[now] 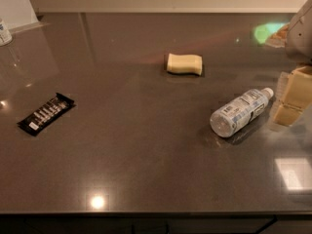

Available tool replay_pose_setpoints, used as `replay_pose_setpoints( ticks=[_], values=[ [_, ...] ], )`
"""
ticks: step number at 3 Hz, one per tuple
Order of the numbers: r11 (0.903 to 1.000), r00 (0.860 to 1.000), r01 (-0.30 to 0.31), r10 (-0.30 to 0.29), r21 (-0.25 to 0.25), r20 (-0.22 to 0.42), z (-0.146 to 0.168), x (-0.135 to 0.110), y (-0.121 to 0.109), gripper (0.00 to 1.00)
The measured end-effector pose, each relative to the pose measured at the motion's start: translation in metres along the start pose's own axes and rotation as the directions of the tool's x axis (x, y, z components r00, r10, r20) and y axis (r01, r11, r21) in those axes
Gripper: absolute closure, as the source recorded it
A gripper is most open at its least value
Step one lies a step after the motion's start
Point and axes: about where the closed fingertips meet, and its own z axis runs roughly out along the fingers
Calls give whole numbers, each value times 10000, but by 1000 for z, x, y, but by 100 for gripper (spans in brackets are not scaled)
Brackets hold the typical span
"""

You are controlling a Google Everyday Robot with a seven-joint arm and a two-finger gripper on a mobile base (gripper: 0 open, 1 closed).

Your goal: Place blue plastic bottle upright

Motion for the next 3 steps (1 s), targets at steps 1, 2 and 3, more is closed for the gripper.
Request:
replay_pose_setpoints(
  ticks=[1, 2, 3],
  values=[
    [10000, 10000, 2, -2, 1, 1, 0, 0, 0, 0],
    [9993, 9994, 343, -343, -137, 15, 6, -2, -5, 0],
    [9937, 9940, 1092, -1092, -255, 12, 20, -1, -14, 0]
  ],
)
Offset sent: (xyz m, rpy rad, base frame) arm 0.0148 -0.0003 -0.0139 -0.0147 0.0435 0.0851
